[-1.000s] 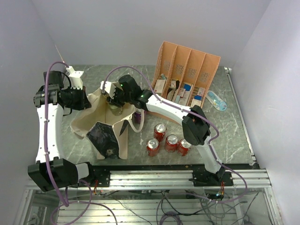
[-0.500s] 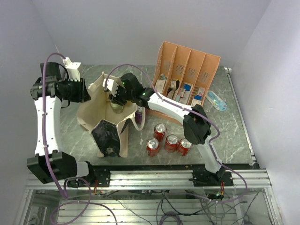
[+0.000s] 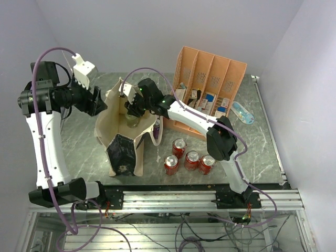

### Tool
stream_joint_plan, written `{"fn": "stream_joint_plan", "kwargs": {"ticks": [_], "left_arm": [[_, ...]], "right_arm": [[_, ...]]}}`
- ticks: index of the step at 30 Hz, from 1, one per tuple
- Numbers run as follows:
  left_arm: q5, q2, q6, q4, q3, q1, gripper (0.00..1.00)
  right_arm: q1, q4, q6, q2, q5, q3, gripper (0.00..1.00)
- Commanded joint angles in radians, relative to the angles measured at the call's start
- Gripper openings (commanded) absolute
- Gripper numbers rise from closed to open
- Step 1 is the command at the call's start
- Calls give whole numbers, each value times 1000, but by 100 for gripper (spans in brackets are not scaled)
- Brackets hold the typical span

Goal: Place the beverage into the canvas bag

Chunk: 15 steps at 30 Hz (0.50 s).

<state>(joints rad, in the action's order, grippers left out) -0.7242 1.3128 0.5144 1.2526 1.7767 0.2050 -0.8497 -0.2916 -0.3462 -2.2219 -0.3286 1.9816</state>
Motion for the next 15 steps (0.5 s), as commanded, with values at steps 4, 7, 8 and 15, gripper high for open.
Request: {"fn": "stream_joint_plan", "kwargs": {"ticks": [4, 7, 8, 15], "left_arm": [[-41, -95, 191, 245, -15, -145, 81], [-11, -136, 174, 245, -78, -261, 81], [2, -144, 166, 245, -99, -288, 81], [68, -181, 218, 245, -207, -371, 83]], "right_arm": [[11, -9, 78, 57, -41, 20, 0], [12, -16, 96, 62, -49, 6, 0], [10, -17, 101, 67, -51, -2, 0], [5, -12, 109, 96, -50, -34, 0]]}}
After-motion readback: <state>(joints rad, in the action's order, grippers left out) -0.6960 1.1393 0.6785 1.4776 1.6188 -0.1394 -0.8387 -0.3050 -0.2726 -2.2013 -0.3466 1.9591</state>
